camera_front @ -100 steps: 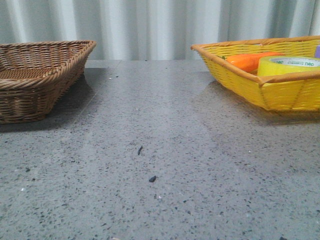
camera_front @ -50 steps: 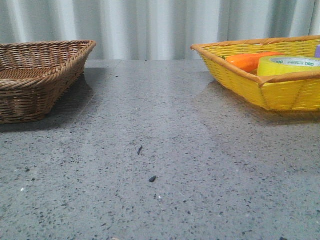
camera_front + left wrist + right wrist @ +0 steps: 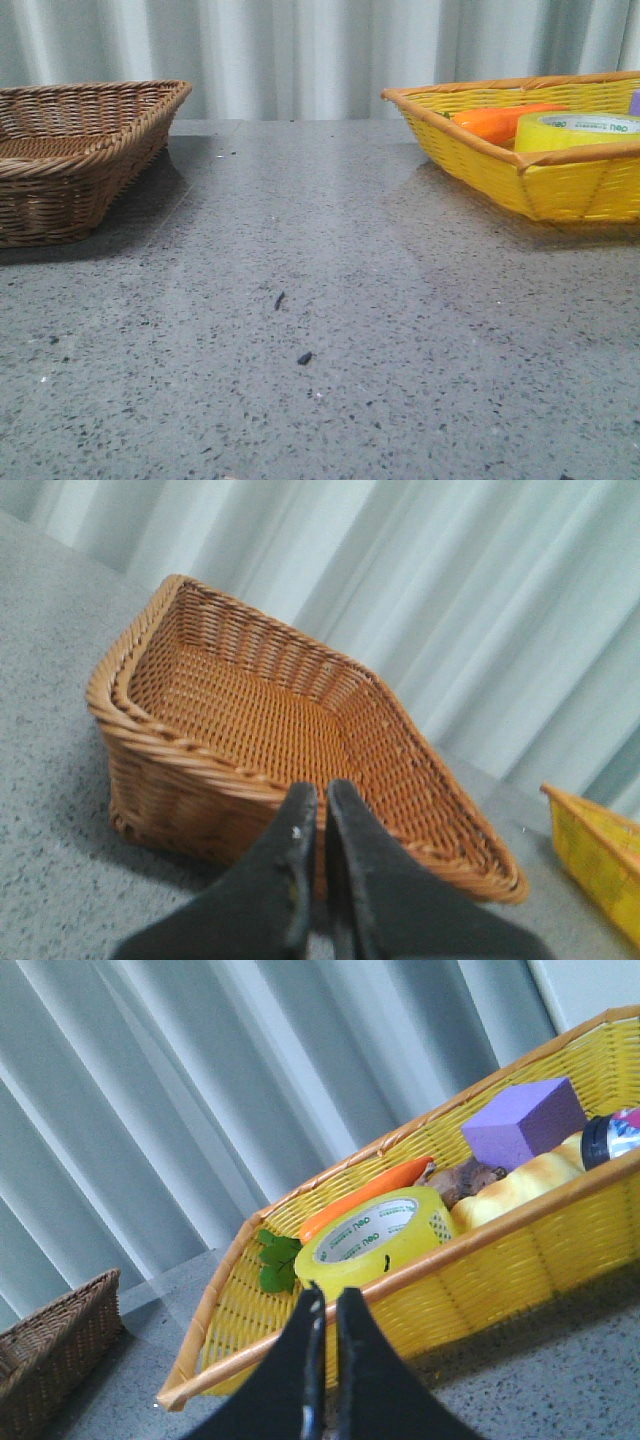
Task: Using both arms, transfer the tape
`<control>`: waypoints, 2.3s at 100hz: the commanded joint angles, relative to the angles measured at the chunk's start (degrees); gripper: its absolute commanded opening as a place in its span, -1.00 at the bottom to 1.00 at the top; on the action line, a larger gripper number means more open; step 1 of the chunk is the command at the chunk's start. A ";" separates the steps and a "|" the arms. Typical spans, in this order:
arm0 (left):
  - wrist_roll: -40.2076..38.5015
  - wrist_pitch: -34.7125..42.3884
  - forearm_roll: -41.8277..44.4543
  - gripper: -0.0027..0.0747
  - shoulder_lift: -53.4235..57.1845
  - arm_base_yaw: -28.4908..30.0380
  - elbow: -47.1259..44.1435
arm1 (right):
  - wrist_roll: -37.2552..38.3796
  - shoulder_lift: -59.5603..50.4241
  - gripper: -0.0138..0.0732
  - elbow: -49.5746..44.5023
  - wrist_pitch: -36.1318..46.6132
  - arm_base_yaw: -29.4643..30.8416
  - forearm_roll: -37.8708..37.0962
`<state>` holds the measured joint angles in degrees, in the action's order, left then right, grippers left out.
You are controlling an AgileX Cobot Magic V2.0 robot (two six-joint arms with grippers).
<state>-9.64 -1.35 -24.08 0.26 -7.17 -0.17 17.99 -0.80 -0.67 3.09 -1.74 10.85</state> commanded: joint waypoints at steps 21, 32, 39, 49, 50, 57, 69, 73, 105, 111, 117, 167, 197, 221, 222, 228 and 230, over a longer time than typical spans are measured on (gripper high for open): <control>-0.66 -4.72 1.66 -0.98 -4.49 -0.17 12.23 | -0.75 5.07 -0.78 17.61 -14.86 -0.04 -4.42; 0.08 -10.16 4.23 -0.97 -12.33 -0.17 19.96 | -0.89 13.76 -0.78 27.07 -22.40 -0.04 -6.72; 2.37 -12.36 4.23 -0.80 -17.39 -0.17 24.64 | -3.48 19.92 -0.77 33.10 -27.55 -0.04 -6.38; 6.60 -16.25 4.23 -0.29 -23.84 -0.17 30.67 | -11.16 27.98 -0.77 42.13 -34.67 -0.04 -3.92; 6.87 -16.88 4.23 -0.21 -24.67 -0.17 31.42 | -11.59 28.99 -0.76 42.70 -35.02 -0.04 -3.46; 8.44 -20.17 4.23 0.11 -28.26 -0.17 34.88 | -14.22 33.53 -0.62 48.11 -37.57 -0.74 -1.48; 9.64 -24.51 2.80 0.22 -31.97 -0.17 39.01 | -14.32 40.80 -0.12 56.08 -39.72 -3.72 -1.43; 9.64 -25.19 2.38 0.20 -32.36 -0.17 39.71 | -14.32 43.52 0.05 58.46 -40.55 -4.46 -1.43; 9.64 -23.42 2.00 0.20 -32.51 -0.17 39.39 | -17.38 66.27 0.28 73.16 -53.80 -7.26 -1.85; 9.64 -23.42 2.00 0.20 -32.51 -0.17 39.39 | -17.38 70.30 0.28 74.75 -54.94 -7.35 -2.35; 9.64 -23.42 2.00 0.20 -32.51 -0.17 39.39 | -17.38 73.50 0.28 75.90 -55.07 -7.35 -2.60; 9.64 -23.42 2.00 0.20 -32.51 -0.17 39.39 | -17.99 90.02 0.18 77.33 -50.11 -7.35 -8.05; 9.64 -23.42 2.00 0.20 -32.51 -0.17 39.39 | -18.82 90.47 -0.82 77.33 -48.03 -7.35 -9.54; 9.64 -23.42 2.00 0.20 -32.51 -0.17 39.39 | -18.82 83.40 -0.82 85.61 -44.10 -11.50 -9.54; 9.64 -23.42 2.00 0.20 -32.61 -0.17 39.39 | -18.82 83.10 -0.82 86.02 -43.97 -11.76 -9.54; 9.64 -23.42 2.00 0.20 -32.89 -0.17 39.39 | -18.82 82.41 -0.82 90.04 -43.26 -14.47 -9.54; 9.64 -23.42 2.00 0.20 -33.19 -0.17 39.39 | -18.82 82.41 -0.82 91.48 -43.09 -15.43 -9.54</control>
<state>0.00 -28.95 -20.94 -31.84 -7.17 37.59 0.00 85.72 83.72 -45.99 -14.06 1.79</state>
